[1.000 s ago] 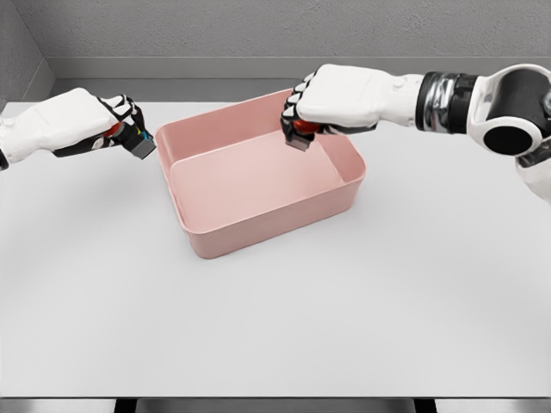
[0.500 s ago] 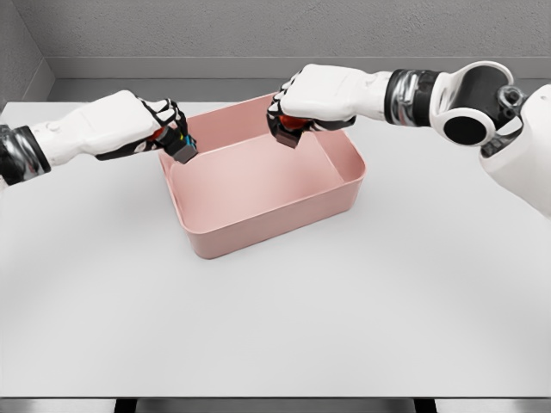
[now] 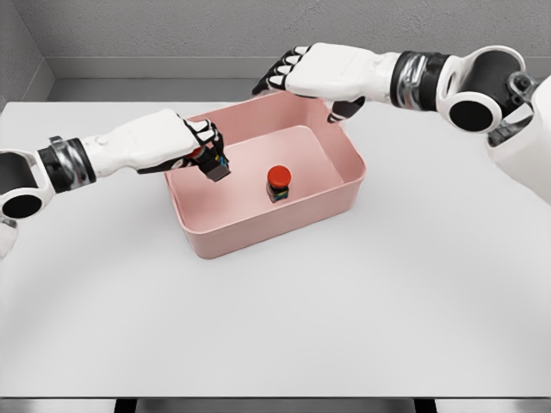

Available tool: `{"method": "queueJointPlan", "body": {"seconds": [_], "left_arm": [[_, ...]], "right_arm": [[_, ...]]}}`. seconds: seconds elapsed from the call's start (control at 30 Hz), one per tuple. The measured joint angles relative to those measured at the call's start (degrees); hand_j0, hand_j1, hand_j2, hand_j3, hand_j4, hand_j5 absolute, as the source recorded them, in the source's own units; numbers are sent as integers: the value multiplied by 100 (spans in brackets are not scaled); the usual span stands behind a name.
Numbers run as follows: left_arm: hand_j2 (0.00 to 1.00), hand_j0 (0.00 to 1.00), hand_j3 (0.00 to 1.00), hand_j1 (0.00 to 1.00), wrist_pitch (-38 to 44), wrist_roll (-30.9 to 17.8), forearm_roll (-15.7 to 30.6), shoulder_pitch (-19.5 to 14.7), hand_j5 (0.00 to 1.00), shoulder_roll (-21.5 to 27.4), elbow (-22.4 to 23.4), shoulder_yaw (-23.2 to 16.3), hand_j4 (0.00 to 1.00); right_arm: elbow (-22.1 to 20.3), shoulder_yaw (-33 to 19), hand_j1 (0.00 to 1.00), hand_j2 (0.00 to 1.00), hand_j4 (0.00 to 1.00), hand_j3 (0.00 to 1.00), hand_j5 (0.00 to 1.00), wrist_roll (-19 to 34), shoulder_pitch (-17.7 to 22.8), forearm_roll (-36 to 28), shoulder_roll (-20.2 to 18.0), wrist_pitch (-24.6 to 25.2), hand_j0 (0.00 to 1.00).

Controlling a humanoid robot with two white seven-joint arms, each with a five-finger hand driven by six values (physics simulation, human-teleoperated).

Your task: Put the industrial switch in the basket with both arms

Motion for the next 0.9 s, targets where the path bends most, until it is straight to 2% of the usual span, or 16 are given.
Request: {"method": "queueJointPlan", "body": {"seconds": [0.13,0.23,0.4,0.47,0.53,0.57,0.6,0.67,0.8,0.9], "left_arm": [[51,51,51,51,0,-4,-6,-88,51,-85,99,3,51],[63,63,63,63,-2,-6,-7,-123,63,-160,224,4,63],[67,67,67,67,-4,-8,-11,-167,67,-255,364,6,67],[69,69,69,69,-4,-7,-18,-167,69,-285,381,5,69],[70,70,70,70,-4,-10,-23,-176,70,-304,389,3,70],[74,74,74,74,-3,-12,-25,-176,74,-308,392,3,74],[86,86,86,86,-3,-16,-28,-176,86,-311,392,4,86],[88,88,88,88,-3,-20,-34,-185,88,-314,387,6,88],[100,100,100,100,-3,-23,-36,-176,100,-322,367,6,100],[100,100,100,100,-3,-23,-26,-220,100,-320,353,14,100]], "right_arm": [[-314,-520,100,100,100,100,100,0,272,-99,-574,-43,100],[-398,-930,100,100,100,100,100,-21,800,-248,-1023,-63,100],[-420,-1494,100,100,100,100,100,-496,1863,-338,-1780,-75,100],[-434,-1718,100,100,100,100,100,-766,2101,-347,-1988,-102,100],[-443,-1843,100,100,100,100,100,-1009,2294,-352,-2103,-235,100],[-446,-1882,100,100,100,100,100,-1117,2347,-355,-2144,-296,100],[-448,-1913,100,100,100,100,100,-1195,2373,-357,-2176,-342,100],[-451,-1959,100,100,100,100,100,-1293,2470,-359,-2220,-401,100],[-465,-1995,100,100,100,100,100,-1369,2751,-358,-2275,-612,100],[-464,-2009,100,100,100,100,100,-1388,2874,-358,-2317,-773,100]]}}
